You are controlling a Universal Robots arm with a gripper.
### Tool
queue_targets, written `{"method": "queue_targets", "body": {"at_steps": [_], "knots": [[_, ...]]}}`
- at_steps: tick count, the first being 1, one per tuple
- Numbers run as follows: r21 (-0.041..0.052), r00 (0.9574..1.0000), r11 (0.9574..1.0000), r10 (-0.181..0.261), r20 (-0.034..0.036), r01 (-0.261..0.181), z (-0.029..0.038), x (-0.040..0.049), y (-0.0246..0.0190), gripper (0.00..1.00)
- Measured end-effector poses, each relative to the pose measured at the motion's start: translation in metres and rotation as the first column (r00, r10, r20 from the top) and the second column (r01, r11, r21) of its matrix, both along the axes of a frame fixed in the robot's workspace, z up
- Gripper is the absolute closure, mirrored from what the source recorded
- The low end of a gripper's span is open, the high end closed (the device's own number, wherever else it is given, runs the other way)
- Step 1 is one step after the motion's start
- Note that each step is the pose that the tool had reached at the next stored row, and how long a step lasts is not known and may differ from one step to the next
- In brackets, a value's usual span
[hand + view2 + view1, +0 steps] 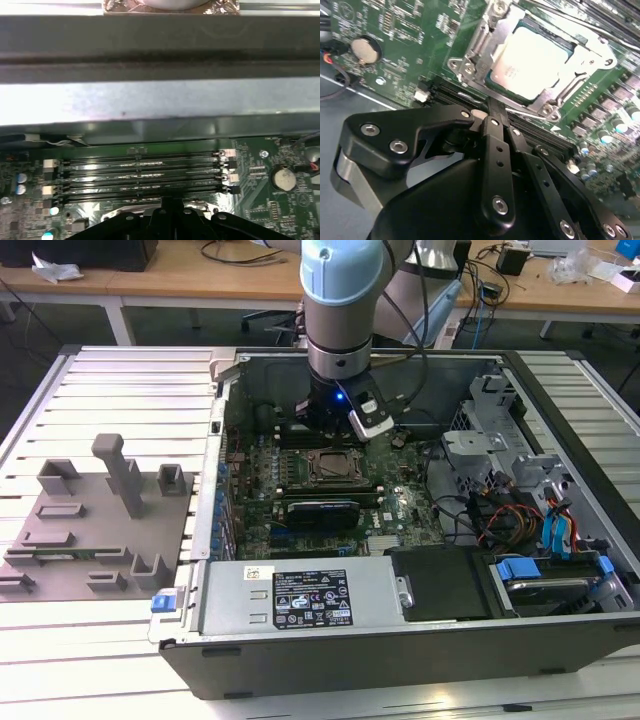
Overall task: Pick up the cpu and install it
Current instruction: 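Install the first cpu locking lever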
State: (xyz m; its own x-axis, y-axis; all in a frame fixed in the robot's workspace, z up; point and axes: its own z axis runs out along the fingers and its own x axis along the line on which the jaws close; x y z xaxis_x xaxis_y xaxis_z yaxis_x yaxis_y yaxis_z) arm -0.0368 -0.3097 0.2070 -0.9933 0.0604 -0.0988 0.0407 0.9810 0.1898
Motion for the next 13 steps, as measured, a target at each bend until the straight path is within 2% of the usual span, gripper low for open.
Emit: {"method": "queue_targets", "body": {"at_steps": [1,5,13], "knots": [[-0.0011,1.0000,1.0000,0.000,0.0050,0.000,-0.0002,0.0000,0.0000,0.89],[-0.0013,1.0000,1.0000,-0.001,0.0050,0.001,-0.0003,-0.0001,0.0000,0.89],[-0.0020,0.9992,0.9992,-0.039,0.0050,0.039,-0.0003,-0.0002,0.0007,0.89]]}}
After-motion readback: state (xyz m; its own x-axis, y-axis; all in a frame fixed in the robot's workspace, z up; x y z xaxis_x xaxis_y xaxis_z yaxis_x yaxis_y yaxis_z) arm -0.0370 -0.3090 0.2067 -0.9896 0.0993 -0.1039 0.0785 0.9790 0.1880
